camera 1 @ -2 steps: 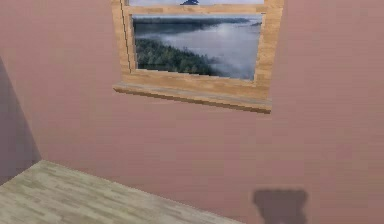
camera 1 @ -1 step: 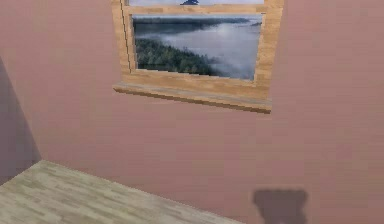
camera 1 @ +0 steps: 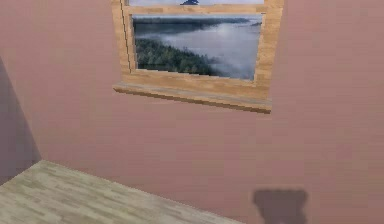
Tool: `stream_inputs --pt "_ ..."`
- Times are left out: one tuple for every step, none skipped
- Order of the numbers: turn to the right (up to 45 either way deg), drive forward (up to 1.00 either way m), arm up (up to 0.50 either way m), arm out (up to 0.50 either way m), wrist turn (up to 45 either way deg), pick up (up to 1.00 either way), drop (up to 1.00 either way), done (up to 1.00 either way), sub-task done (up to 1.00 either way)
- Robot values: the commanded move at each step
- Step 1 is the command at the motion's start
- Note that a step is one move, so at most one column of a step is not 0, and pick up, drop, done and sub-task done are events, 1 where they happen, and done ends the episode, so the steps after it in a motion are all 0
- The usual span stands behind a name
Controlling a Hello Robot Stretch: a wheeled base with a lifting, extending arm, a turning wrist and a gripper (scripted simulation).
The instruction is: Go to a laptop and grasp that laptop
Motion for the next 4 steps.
stream_inputs --pt "0.0 0.0 -0.3 0.0 0.0 0.0 0.0 0.0 0.0" --pt "0.0 0.0 0.0 0.0 0.0 1.0 0.0 0.0 0.0" --pt "0.0 0.0 0.1 0.0 0.0 0.0 0.0 0.0 0.0" --pt "0.0 0.0 0.0 0.0 0.0 0.0 0.0 1.0 0.0"
